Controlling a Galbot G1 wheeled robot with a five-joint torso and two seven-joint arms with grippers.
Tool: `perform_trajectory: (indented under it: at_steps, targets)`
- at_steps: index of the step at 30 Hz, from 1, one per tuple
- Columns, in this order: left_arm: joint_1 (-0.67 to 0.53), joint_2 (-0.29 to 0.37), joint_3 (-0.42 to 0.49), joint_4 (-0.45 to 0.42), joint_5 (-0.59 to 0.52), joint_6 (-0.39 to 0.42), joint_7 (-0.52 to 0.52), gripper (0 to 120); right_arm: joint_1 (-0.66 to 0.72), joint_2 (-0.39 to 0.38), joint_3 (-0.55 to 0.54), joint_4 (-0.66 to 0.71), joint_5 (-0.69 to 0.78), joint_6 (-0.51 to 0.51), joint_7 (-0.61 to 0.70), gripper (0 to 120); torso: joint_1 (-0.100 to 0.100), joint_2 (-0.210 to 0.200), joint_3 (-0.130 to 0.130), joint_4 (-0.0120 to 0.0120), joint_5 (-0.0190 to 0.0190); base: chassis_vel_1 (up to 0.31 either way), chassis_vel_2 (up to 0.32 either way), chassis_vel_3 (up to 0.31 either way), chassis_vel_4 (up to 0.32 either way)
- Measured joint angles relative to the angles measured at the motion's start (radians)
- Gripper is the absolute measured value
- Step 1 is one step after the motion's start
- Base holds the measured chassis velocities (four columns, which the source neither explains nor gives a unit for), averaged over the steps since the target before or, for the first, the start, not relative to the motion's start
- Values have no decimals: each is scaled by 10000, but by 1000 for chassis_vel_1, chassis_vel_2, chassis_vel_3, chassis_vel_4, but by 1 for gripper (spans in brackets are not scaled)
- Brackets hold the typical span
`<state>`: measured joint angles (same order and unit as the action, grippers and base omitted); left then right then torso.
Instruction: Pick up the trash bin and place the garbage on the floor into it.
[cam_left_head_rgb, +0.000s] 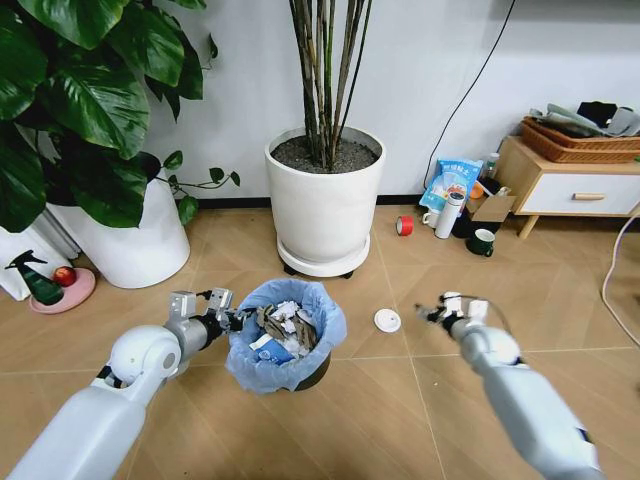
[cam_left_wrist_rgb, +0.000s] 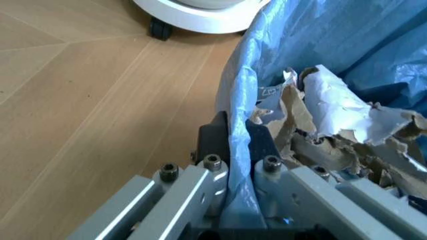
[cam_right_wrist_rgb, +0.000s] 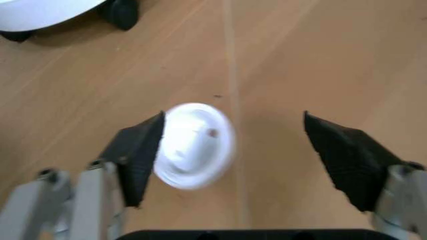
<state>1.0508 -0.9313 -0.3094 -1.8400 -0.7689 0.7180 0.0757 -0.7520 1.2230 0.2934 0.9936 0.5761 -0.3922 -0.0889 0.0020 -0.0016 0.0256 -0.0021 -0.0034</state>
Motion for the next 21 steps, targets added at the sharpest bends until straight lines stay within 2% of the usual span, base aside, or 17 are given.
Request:
perform_trajectory:
  at_steps: [3,5,11,21]
  targets:
    - [18,5,0,6,0,9,-6,0,962,693,-248,-1514,-501,45,-62,97,0,-1,0,5,6,0,0,0,0]
    - [25,7,-3,10,-1,12,-7,0,1225,883,-269,-2008,-725,42,-32,99,0,0,0,4,0,0,0,0,0]
    - [27,35,-34,25,-8,14,-7,0,1684,1243,-149,-3019,-1129,-108,395,100,0,0,-1,-5,-1,0,0,0,0]
    - [19,69,-13,53,-19,16,-6,0,2110,1629,599,-4190,-1848,-144,449,100,-1,0,-1,-3,2,0,0,0,0]
